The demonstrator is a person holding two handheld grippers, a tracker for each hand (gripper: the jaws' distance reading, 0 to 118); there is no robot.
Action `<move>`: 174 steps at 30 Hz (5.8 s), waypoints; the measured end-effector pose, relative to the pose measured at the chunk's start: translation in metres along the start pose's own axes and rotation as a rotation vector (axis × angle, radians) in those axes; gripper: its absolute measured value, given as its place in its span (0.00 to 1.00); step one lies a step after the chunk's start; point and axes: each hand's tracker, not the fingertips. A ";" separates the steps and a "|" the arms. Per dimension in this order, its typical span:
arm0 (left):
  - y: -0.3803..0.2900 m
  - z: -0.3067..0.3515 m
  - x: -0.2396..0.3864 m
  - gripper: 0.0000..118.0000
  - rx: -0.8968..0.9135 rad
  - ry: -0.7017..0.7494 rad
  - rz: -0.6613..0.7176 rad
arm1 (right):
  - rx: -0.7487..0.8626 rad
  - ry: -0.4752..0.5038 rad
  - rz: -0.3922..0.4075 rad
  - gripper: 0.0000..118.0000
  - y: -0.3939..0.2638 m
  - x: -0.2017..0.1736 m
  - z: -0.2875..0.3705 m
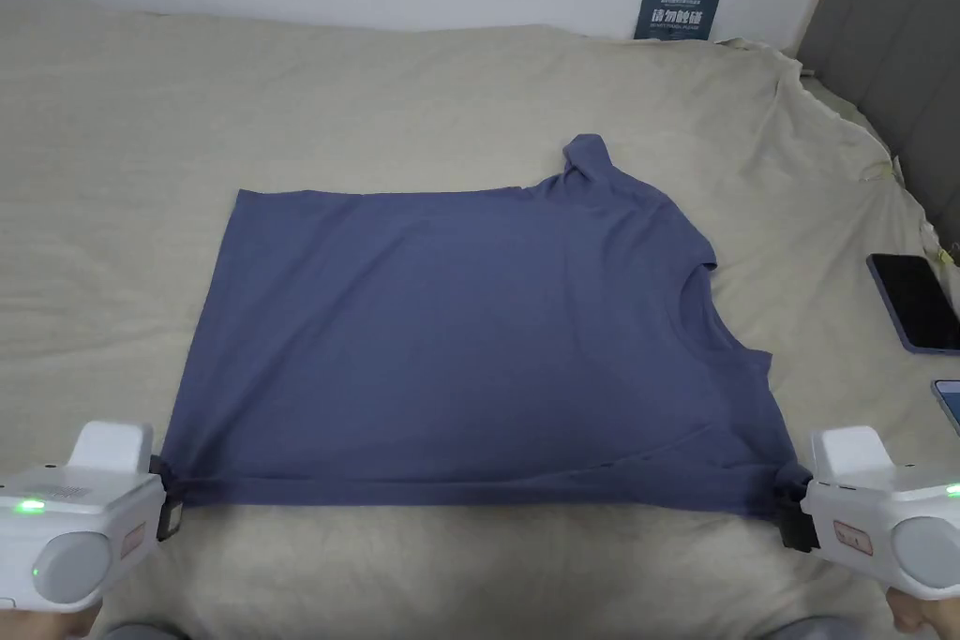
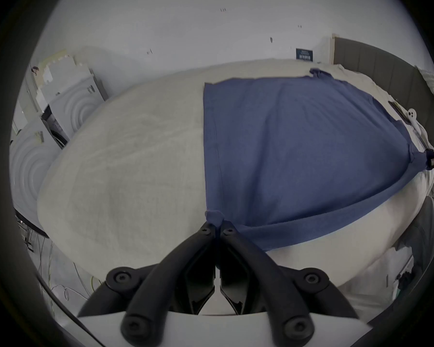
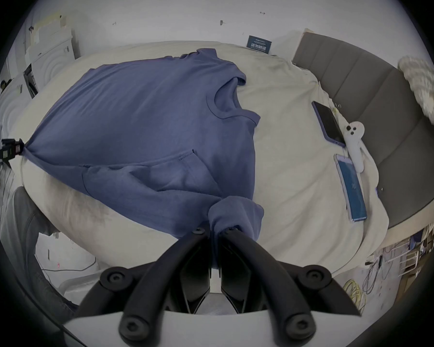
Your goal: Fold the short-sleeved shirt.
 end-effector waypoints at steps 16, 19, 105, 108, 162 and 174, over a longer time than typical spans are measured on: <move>0.071 0.092 -0.054 1.00 0.262 0.049 0.424 | 0.291 -0.010 -0.175 0.88 0.061 0.045 0.095; 0.087 0.106 -0.025 1.00 0.390 0.089 0.348 | 0.444 -0.036 -0.219 0.92 0.075 0.035 0.114; 0.065 0.076 0.025 0.00 0.161 -0.062 0.309 | -0.142 0.011 -0.264 0.87 0.033 0.011 0.015; 0.064 0.072 0.025 0.00 0.148 -0.055 0.307 | -0.170 -0.011 -0.232 0.87 0.022 0.002 -0.004; 0.216 -0.012 0.004 0.88 0.275 0.087 0.184 | 0.272 -0.118 -0.192 0.86 0.225 0.035 -0.005; 0.123 0.079 0.053 0.09 0.497 0.026 0.108 | 0.664 -0.083 -0.152 0.74 0.106 -0.021 0.101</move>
